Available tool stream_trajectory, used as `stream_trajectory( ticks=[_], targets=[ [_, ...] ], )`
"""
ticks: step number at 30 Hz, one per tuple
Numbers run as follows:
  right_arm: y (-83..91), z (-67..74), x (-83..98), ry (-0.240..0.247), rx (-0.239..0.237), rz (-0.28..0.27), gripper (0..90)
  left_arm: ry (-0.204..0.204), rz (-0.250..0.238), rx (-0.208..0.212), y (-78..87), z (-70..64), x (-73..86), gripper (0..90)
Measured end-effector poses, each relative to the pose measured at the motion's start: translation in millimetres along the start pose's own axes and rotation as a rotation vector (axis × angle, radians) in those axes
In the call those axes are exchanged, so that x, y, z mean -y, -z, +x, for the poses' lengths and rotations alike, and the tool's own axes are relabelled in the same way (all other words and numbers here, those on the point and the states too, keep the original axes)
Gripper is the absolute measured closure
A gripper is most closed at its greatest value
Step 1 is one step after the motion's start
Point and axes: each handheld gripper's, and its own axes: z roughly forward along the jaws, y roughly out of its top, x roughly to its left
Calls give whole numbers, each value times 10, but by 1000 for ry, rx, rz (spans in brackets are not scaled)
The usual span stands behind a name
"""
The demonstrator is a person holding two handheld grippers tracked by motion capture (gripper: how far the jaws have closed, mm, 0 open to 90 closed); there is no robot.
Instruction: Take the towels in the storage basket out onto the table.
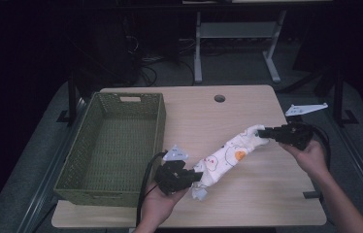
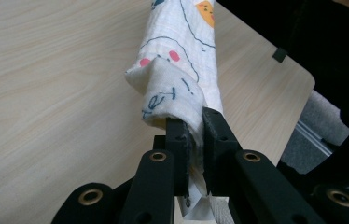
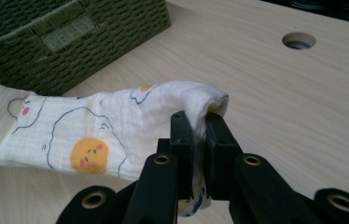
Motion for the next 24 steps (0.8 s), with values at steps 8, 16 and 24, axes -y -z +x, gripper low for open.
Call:
stream_trajectory(
  ticks=[8,16,24],
  targets=[
    [-77,48,-254,44,-6,0,834,40,2,54,189,141,-112,822],
    [-163,103,-500,79,-9,-8,834,71,-17,85,411,307,-234,823],
    [-319,131,-669,96,-31,0,834,119,-48,112,604,444,-213,823]
  ],
)
